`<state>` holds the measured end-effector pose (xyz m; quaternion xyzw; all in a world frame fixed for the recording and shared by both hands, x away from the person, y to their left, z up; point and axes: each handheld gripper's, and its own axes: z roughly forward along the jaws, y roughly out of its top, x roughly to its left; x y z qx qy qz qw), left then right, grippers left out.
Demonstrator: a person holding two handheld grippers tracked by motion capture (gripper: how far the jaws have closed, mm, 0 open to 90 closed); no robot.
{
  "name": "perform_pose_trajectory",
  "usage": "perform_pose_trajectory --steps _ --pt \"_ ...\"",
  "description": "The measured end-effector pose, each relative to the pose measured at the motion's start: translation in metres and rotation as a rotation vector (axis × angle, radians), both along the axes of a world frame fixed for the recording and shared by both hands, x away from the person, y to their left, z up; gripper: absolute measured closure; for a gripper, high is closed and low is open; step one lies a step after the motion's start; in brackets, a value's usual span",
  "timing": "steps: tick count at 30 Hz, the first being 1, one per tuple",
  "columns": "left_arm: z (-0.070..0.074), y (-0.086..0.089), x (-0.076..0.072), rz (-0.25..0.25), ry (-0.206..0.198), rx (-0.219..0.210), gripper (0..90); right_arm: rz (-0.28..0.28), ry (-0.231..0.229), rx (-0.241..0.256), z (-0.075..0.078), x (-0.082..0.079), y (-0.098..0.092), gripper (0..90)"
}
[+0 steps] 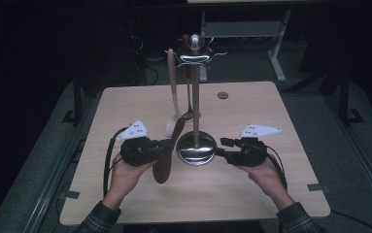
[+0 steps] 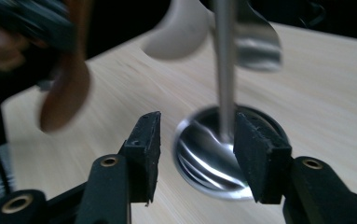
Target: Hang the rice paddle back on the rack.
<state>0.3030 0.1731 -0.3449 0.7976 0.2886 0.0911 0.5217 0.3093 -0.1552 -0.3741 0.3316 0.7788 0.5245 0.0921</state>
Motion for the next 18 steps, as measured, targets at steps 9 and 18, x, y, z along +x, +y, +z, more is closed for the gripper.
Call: perform_pose_trajectory --steps 9,18 --pt "0.0 -0.021 0.0 0.029 -0.019 -0.007 78.8 0.075 -0.025 0.117 0.026 0.002 0.025 51.6" --pt "-0.002 -0.034 -0.004 0.037 -0.045 0.004 78.7 0.09 -0.026 0.195 0.032 0.009 0.046 55.9"
